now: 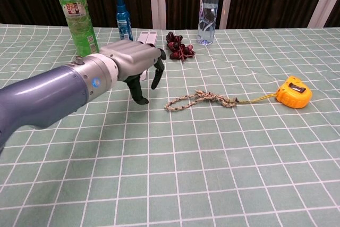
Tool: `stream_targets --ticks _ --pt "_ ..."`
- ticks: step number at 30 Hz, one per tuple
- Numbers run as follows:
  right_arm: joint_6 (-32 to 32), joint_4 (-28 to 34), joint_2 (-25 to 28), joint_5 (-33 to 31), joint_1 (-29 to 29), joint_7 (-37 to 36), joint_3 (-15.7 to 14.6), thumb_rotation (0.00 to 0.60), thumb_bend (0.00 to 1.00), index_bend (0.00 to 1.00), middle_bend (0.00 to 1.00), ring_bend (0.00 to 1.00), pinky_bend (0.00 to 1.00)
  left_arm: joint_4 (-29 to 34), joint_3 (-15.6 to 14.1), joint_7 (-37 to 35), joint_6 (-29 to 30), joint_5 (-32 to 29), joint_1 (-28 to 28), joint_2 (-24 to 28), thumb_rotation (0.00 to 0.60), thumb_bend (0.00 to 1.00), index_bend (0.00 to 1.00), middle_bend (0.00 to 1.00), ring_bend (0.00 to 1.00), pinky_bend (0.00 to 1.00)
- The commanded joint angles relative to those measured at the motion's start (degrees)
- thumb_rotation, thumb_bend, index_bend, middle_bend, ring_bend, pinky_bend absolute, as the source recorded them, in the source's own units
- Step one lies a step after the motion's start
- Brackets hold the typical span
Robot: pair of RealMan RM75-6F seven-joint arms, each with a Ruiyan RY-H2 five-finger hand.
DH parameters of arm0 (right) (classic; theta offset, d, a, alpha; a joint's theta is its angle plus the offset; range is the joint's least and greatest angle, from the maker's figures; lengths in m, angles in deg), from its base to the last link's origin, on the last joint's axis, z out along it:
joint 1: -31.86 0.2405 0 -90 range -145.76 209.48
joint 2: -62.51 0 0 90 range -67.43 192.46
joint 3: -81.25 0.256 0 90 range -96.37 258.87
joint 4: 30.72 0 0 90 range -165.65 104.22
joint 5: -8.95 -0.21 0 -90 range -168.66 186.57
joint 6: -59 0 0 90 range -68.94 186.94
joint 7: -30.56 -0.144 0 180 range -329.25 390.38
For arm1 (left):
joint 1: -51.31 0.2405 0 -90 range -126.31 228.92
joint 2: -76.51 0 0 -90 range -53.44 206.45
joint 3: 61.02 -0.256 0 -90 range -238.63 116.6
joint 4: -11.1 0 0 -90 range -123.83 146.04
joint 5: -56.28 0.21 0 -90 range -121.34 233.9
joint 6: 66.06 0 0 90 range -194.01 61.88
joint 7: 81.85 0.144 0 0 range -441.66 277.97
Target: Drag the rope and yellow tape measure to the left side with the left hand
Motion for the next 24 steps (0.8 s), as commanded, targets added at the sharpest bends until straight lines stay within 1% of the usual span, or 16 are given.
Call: stream_targets --ticks 1,8,14,24 --pt "0.2 0.1 0.1 -0.4 0.0 -0.2 0.1 0.6 0.32 0.0 0.0 0.0 0.0 -2.2 -0.3 0.0 -0.3 -0.9 -1.6 -2.0 0.6 0.31 0.56 0.08 0.0 0.0" --pt "0.6 0.3 0.3 -0.9 0.1 -0.6 0.2 0.6 0.32 0.0 0.0 0.0 0.0 -5.6 -0.8 -0.7 -0.5 -1.4 -3.5 -4.7 0.6 0.35 0.55 0.07 0.0 0.0" --pt "1.0 0.4 0.5 -1.2 0.2 -1.0 0.3 0.6 0.32 0.0 0.0 0.0 0.0 -7.3 -1.3 -1.1 -0.5 -1.5 -4.8 -6.1 0.6 0.42 0.55 0.07 0.0 0.0" --pt "1.2 0.6 0.7 -1.3 0.2 -1.5 0.3 0.6 0.32 0.0 0.0 0.0 0.0 -9.1 -2.1 -1.3 -0.6 -2.8 -5.7 -7.1 0.6 0.42 0.55 0.05 0.0 0.0"
